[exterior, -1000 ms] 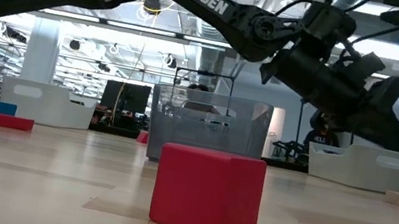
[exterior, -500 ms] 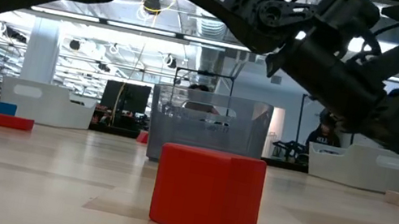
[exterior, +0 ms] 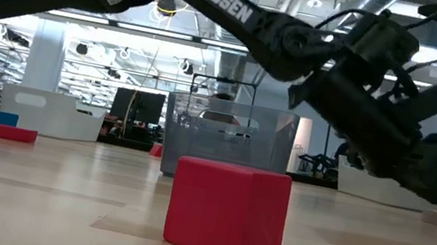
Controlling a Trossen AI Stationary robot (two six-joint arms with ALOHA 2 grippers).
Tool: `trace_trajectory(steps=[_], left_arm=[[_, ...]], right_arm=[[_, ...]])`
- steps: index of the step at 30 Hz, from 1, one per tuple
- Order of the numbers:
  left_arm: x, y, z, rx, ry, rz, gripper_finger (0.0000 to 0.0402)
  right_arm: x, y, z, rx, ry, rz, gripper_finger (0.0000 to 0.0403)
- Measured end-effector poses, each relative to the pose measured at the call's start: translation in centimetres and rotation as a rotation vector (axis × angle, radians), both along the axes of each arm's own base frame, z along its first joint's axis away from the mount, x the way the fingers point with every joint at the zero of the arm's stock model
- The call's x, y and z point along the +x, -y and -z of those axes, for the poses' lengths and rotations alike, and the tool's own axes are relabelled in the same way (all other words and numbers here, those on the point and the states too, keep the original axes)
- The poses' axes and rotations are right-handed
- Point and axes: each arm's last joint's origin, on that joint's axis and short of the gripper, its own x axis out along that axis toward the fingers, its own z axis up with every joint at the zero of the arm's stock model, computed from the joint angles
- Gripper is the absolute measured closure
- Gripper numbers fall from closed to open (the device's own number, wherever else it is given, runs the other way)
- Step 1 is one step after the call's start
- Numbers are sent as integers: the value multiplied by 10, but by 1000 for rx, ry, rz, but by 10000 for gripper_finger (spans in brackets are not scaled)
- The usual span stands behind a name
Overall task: Sort & place blocks by color
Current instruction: Put the right brown block into the white bin
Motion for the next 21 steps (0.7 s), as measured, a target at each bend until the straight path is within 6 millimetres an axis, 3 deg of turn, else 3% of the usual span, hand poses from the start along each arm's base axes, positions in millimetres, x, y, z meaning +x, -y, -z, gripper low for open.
trace_trajectory(steps=[12,18,21], left_arm=[[2,-11,4,-11,24,-43,196],[3,-9,27,-50,-3,-10,196],[3,-9,28,-53,-11,-22,196]], right_arm=[[0,0,0,-10,-4,0,179],[0,0,0,-9,-4,0,179],[0,0,0,-9,-4,0,179]])
